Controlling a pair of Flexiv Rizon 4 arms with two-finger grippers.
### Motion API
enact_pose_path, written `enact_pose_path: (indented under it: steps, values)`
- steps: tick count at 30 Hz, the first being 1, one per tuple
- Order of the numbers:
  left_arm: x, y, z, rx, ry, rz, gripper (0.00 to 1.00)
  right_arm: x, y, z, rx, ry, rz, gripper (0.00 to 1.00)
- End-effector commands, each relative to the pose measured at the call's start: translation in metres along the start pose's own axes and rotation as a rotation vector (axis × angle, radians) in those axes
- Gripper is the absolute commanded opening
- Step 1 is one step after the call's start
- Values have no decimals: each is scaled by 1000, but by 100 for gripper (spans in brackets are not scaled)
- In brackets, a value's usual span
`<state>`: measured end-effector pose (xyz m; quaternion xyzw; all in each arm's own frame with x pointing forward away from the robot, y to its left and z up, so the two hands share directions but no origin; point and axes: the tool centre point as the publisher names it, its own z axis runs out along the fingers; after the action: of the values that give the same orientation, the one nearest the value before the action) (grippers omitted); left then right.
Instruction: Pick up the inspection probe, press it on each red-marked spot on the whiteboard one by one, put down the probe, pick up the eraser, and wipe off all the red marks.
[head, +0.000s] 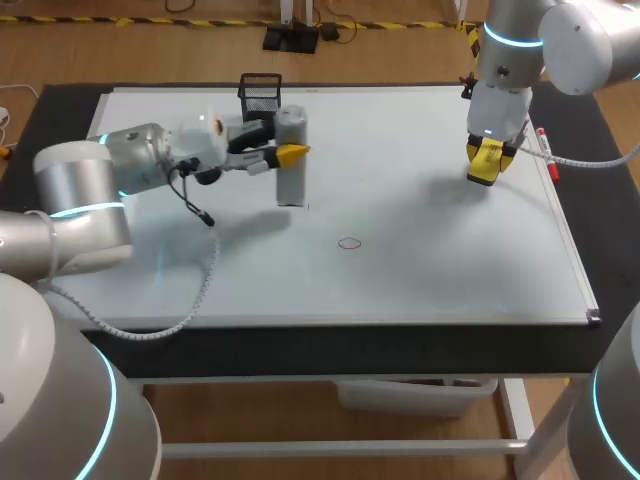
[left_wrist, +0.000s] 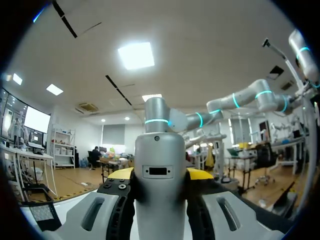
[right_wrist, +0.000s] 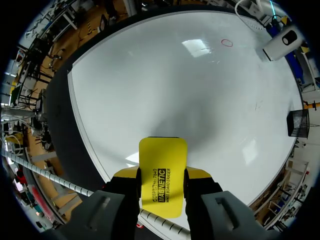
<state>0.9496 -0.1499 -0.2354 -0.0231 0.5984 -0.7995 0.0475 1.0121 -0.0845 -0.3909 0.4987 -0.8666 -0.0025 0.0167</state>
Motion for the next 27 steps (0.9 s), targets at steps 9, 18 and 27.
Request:
enact_pose_path:
  steps: [9,18,27]
  values:
    - [-29,-26,-79,17,-108,36,0,0,0,-1,1,3,-1,0]
    - [-40,-34,-117,30,-165,55,0,0,0,-1,1,3,-1,0]
    - [-37,-43,-139,42,-181,88,0,0,0,-1,1,3,-1,0]
